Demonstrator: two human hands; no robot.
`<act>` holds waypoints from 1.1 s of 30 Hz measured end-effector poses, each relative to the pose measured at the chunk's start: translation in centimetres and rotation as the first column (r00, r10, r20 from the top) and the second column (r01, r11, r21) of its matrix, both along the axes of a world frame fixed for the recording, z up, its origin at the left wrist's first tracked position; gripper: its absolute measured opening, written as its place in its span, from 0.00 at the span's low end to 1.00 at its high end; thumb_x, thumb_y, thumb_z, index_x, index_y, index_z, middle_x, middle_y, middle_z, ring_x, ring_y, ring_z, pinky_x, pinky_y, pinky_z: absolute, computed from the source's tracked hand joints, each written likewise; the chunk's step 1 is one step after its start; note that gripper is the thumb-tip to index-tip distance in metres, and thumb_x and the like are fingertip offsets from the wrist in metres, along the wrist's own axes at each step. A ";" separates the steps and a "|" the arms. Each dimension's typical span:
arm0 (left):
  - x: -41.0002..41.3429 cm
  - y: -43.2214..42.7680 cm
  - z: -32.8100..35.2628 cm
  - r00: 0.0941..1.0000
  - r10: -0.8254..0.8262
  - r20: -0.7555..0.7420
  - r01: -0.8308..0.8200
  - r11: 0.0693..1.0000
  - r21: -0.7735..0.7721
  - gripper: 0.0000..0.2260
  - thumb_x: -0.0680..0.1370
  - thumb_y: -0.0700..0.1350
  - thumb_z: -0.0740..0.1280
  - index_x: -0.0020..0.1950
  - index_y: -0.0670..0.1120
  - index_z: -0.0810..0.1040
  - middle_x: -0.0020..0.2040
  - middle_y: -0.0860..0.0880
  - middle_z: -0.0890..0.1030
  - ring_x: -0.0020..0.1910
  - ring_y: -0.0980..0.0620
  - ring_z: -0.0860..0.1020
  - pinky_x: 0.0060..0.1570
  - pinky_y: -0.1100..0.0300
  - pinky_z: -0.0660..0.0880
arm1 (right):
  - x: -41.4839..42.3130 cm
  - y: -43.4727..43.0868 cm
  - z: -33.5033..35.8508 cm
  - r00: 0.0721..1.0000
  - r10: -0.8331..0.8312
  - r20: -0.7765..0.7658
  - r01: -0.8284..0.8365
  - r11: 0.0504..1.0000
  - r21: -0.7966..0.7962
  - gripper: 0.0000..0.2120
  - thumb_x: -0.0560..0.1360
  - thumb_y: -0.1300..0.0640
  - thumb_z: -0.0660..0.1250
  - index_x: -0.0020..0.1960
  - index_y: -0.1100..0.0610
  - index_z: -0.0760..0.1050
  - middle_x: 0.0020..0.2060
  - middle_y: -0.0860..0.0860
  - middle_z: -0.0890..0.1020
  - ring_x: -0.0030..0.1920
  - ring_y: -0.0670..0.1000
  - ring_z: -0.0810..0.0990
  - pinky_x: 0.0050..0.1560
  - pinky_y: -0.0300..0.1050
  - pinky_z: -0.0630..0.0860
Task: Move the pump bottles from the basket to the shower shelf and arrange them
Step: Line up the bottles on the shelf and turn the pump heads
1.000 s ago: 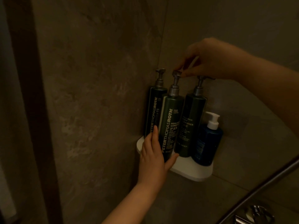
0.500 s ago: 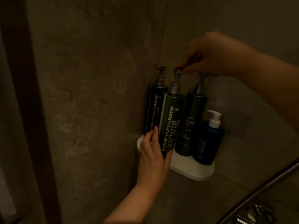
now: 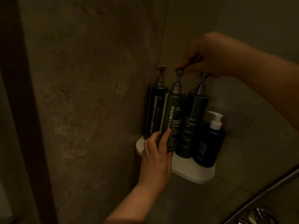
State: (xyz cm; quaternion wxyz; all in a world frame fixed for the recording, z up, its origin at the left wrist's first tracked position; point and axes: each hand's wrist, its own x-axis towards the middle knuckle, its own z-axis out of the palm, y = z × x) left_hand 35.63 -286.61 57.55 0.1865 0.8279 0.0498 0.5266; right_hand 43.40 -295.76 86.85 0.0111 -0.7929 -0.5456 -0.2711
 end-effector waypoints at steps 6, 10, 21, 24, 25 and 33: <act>1.1 0.5 0.7 0.998 -0.063 -0.029 0.062 0.998 -0.016 0.37 0.69 0.36 0.74 0.72 0.51 0.59 0.63 0.47 0.60 0.61 0.47 0.67 0.58 0.56 0.68 | 0.2 0.3 -0.1 0.999 -0.023 -0.042 0.022 1.000 -0.012 0.12 0.71 0.54 0.72 0.43 0.37 0.76 0.42 0.45 0.83 0.39 0.52 0.83 0.43 0.49 0.79; 1.8 1.0 1.0 0.995 -0.088 -0.055 0.087 0.996 -0.030 0.37 0.70 0.36 0.73 0.72 0.52 0.58 0.64 0.47 0.61 0.61 0.45 0.69 0.58 0.57 0.67 | 1.2 0.6 -0.1 0.999 -0.051 0.001 0.051 0.999 -0.004 0.08 0.71 0.55 0.72 0.49 0.45 0.82 0.40 0.44 0.81 0.40 0.53 0.82 0.44 0.48 0.78; 3.5 1.5 1.7 0.987 -0.100 -0.124 0.097 0.995 -0.032 0.36 0.70 0.34 0.73 0.72 0.50 0.58 0.66 0.39 0.66 0.63 0.41 0.68 0.56 0.47 0.75 | 2.7 2.0 0.4 0.993 -0.110 0.031 0.110 0.994 -0.025 0.07 0.71 0.56 0.73 0.49 0.49 0.83 0.32 0.36 0.74 0.33 0.37 0.70 0.34 0.33 0.63; 3.9 1.7 1.8 0.988 -0.089 -0.124 0.085 0.996 -0.032 0.35 0.69 0.34 0.73 0.72 0.47 0.62 0.65 0.39 0.66 0.62 0.41 0.68 0.54 0.47 0.76 | 2.8 2.1 0.4 0.993 -0.111 0.043 0.112 0.993 -0.033 0.08 0.71 0.56 0.72 0.50 0.49 0.83 0.34 0.39 0.75 0.36 0.42 0.73 0.40 0.38 0.65; 4.0 1.7 1.8 0.989 -0.084 -0.124 0.081 0.996 -0.036 0.35 0.69 0.34 0.73 0.72 0.47 0.62 0.65 0.39 0.66 0.61 0.41 0.69 0.54 0.48 0.76 | 2.8 2.1 0.4 0.993 -0.111 0.046 0.113 0.993 -0.031 0.08 0.71 0.56 0.72 0.50 0.50 0.83 0.34 0.40 0.75 0.38 0.43 0.73 0.41 0.38 0.65; 4.4 1.6 1.6 0.991 -0.077 -0.106 0.071 0.996 -0.058 0.37 0.68 0.34 0.73 0.71 0.51 0.59 0.63 0.41 0.66 0.60 0.43 0.69 0.55 0.51 0.74 | 3.3 1.9 0.4 0.994 -0.101 0.029 0.102 0.995 -0.005 0.07 0.72 0.55 0.71 0.50 0.49 0.83 0.32 0.35 0.73 0.32 0.35 0.69 0.30 0.23 0.62</act>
